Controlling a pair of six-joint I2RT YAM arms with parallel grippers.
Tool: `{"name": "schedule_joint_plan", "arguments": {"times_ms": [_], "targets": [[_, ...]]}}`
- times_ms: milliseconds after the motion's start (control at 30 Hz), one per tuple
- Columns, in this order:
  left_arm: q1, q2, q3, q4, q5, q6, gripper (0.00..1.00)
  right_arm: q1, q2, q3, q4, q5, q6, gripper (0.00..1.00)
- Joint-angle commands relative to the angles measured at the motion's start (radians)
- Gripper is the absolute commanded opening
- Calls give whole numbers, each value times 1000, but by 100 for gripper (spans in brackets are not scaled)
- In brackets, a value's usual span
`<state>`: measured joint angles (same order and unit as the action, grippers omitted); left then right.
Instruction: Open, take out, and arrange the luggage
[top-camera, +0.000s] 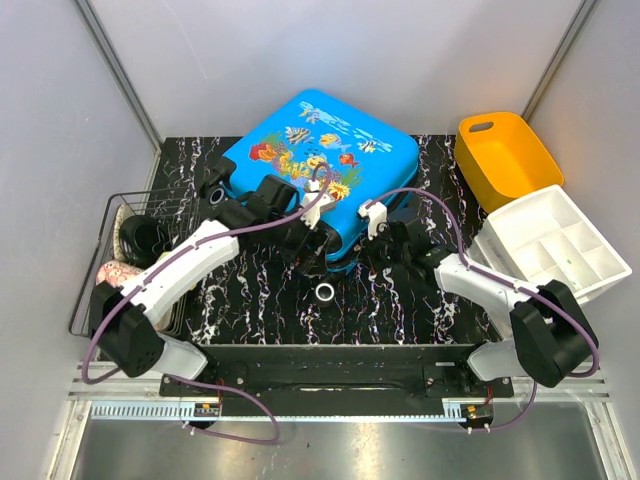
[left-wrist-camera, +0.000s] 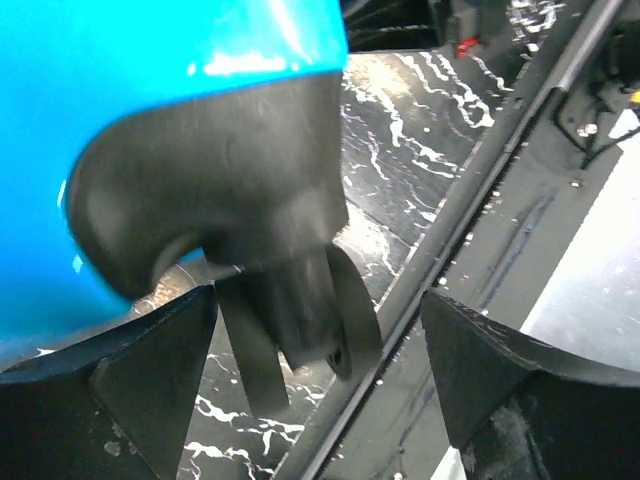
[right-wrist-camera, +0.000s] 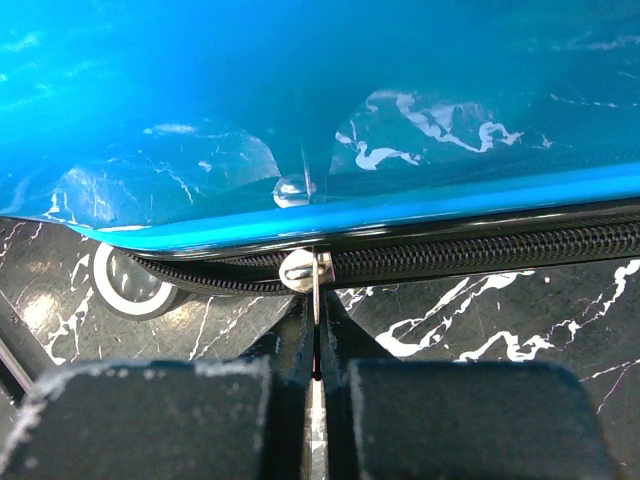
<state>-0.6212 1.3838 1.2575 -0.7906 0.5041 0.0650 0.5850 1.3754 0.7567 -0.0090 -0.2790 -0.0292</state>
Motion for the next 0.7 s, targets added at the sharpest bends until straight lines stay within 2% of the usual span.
{"name": "schedule_joint_plan", "arguments": {"times_ms": [0,100,133,200,233,300,333,367,400,667], "targets": [[-54,75,46,77,-168,-39,80,-5,1,30,170,118,-9,0],[-61,100,40,57,-205,-24,73,-5,1,36,165,168,-17,0],[-61,103,37,41,-203,-18,63,-4,-1,38,162,175,-18,0],[-66,100,33,30,-194,7,49,-5,-4,39,156,193,-18,0],[-64,93,30,24,-173,15,37,-5,-7,38,152,201,-17,0],[-69,64,22,24,-122,71,22,-5,-16,33,149,221,-14,0],[-71,49,8,21,-92,87,9,-5,-22,26,144,230,-14,0],[-72,25,0,18,-76,102,3,-7,-27,23,142,238,-17,0],[-71,9,-6,-8,-40,154,0,-10,-44,20,138,248,-21,0],[-69,-127,-110,-145,4,389,0,-137,-124,15,63,172,-73,0]]}}
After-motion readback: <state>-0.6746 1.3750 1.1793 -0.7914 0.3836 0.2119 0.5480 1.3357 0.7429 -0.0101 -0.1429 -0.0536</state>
